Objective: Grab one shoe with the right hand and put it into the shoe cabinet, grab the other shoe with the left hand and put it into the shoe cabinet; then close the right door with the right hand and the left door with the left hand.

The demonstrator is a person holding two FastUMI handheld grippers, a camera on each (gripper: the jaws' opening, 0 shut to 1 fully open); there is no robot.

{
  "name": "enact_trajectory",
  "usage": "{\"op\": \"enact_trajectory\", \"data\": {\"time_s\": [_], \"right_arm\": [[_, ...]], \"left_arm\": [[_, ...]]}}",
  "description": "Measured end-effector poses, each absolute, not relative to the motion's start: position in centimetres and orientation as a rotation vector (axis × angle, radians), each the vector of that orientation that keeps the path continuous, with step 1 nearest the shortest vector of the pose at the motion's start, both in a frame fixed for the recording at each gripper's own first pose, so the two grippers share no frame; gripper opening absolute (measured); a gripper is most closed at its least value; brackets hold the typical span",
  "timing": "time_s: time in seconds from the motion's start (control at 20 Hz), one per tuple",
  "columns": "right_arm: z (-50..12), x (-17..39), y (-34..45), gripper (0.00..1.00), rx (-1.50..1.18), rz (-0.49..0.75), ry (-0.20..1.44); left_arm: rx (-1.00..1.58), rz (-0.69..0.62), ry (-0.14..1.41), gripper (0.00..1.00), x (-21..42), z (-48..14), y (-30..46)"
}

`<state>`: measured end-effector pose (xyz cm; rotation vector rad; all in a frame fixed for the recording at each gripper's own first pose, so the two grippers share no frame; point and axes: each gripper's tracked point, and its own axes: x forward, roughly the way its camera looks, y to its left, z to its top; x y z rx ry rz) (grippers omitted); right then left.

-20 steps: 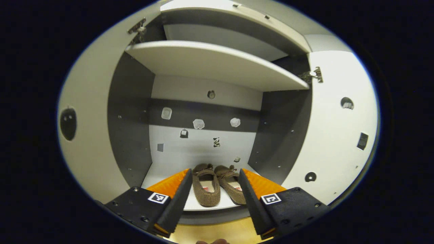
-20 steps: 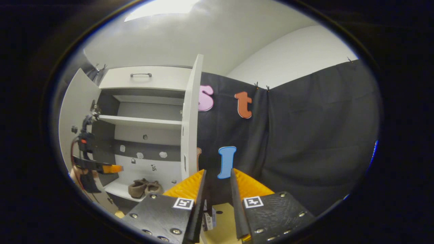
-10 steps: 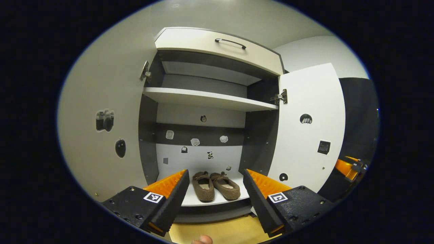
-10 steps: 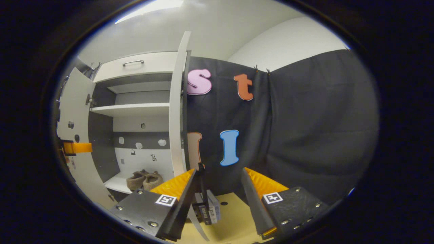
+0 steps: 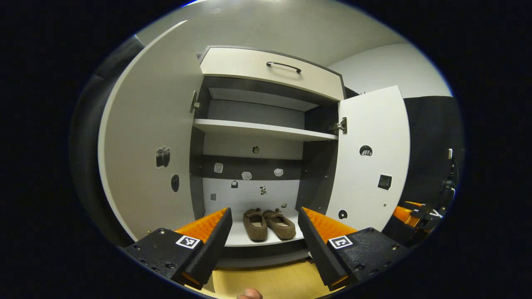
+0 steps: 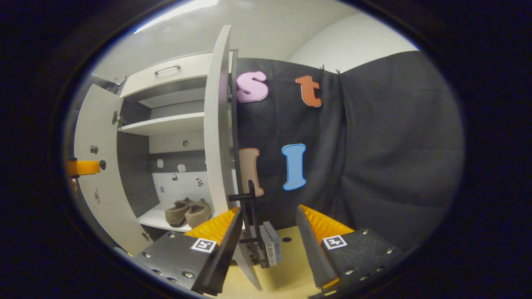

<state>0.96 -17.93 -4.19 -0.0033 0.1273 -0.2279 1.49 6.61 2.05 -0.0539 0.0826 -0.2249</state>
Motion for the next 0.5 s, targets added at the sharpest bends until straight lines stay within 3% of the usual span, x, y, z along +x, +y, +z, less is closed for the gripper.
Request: {"op": "enact_trajectory", "data": {"time_s": [0.5], "right_arm": [[-4.4,2.9,-10.0,0.79,-0.004,0.029,0.153]], "left_arm": [[-0.038,-0.141,0.047,0.96,-2.1,3.7,9.1]]}}
